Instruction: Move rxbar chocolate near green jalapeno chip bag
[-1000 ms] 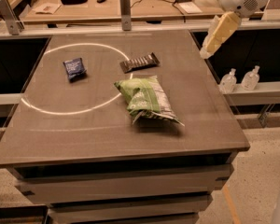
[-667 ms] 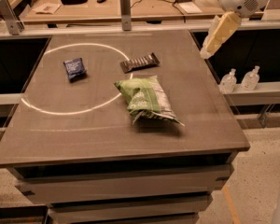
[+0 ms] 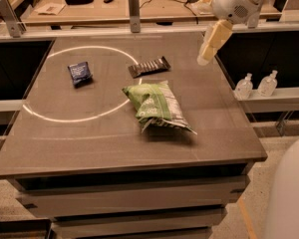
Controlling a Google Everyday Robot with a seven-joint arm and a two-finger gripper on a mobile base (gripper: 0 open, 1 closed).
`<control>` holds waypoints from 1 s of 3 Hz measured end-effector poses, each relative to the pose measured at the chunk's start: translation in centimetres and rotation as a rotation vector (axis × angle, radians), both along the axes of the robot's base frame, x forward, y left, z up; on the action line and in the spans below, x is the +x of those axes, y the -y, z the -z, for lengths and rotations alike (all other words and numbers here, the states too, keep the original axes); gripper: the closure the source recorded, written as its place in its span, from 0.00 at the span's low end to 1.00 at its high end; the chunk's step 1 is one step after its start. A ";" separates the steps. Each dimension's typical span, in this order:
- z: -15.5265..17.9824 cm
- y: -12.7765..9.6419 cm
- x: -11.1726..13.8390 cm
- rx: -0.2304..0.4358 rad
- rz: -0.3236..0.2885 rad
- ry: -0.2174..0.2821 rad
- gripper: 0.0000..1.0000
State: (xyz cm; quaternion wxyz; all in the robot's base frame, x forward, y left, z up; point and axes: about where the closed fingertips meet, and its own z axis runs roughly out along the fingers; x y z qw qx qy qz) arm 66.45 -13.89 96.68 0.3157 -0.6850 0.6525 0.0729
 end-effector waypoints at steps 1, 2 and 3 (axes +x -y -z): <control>1.9 -0.8 2.3 -0.060 -0.013 0.042 0.00; 3.7 -1.5 4.0 -0.117 -0.049 0.072 0.00; 5.5 -2.7 5.7 -0.162 -0.103 0.067 0.00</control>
Offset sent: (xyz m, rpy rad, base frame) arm 0.0592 0.0186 -0.0527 -0.1919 -0.1158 0.0895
